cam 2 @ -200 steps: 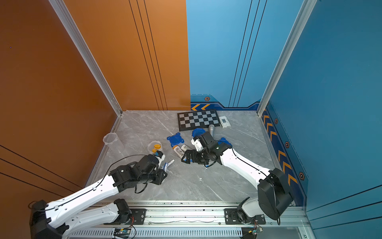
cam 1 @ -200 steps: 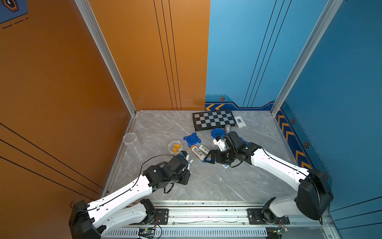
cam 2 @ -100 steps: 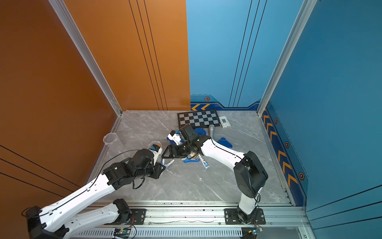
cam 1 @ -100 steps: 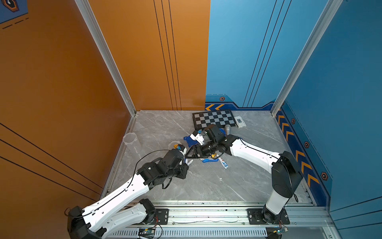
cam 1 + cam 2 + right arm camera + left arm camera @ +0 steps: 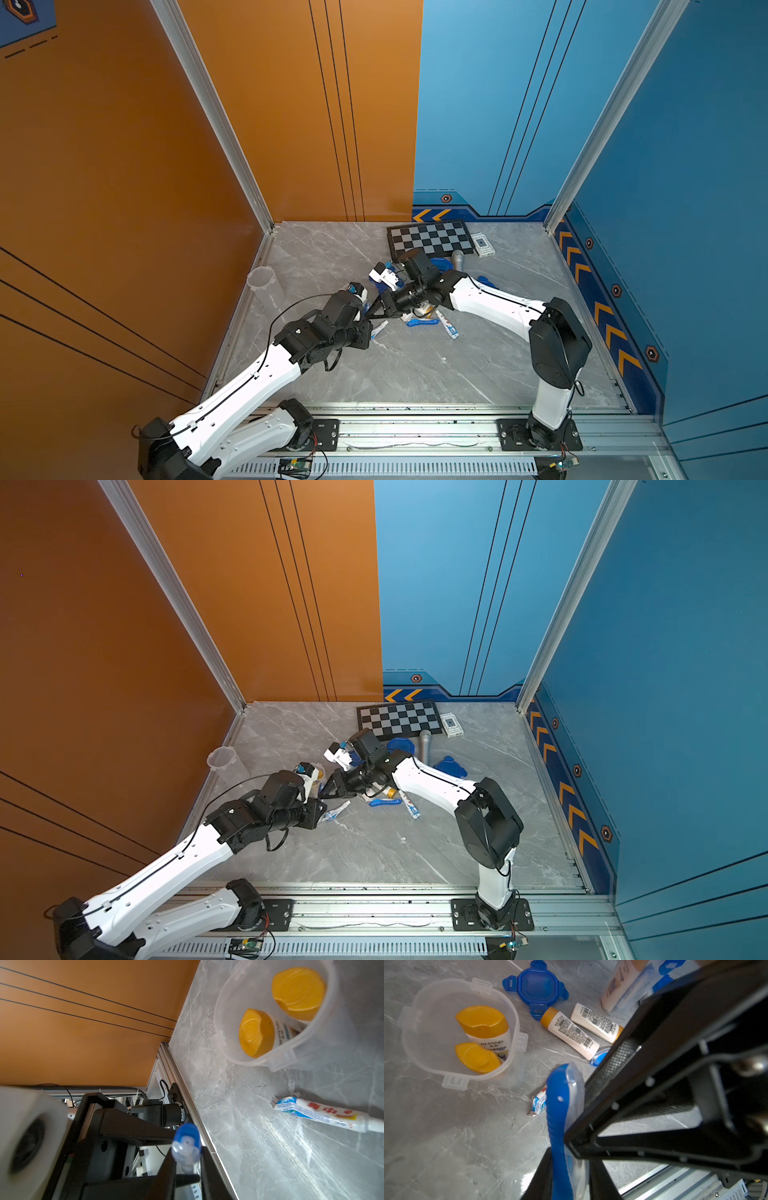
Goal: Pack away toiletry kits
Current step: Pick up the toiletry item from the center of the board.
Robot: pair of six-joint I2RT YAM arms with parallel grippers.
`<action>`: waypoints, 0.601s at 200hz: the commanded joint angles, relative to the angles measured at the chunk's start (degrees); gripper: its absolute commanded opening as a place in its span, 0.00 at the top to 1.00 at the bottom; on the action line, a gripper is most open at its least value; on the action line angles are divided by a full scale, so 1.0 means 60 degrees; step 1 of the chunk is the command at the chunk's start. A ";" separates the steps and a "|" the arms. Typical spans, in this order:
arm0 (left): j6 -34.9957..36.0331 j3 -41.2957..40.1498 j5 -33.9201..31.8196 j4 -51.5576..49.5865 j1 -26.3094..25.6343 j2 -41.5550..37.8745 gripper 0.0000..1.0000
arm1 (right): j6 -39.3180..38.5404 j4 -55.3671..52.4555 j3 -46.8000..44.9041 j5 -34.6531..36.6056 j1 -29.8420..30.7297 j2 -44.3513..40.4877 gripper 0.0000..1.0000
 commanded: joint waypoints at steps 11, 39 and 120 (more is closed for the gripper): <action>0.0367 0.0297 0.0153 0.0182 0.0467 0.0091 0.91 | -0.0041 0.0301 0.0379 -0.0405 -0.0017 0.0099 0.84; 0.0513 0.0288 0.0245 0.0168 0.0718 -0.0030 0.90 | 0.0038 0.0481 0.0503 -0.0407 -0.0092 0.0190 0.84; 0.0389 0.0281 0.0361 0.0123 0.0800 -0.0260 0.91 | 0.1944 0.2848 0.0390 -0.0667 -0.0232 0.0608 0.51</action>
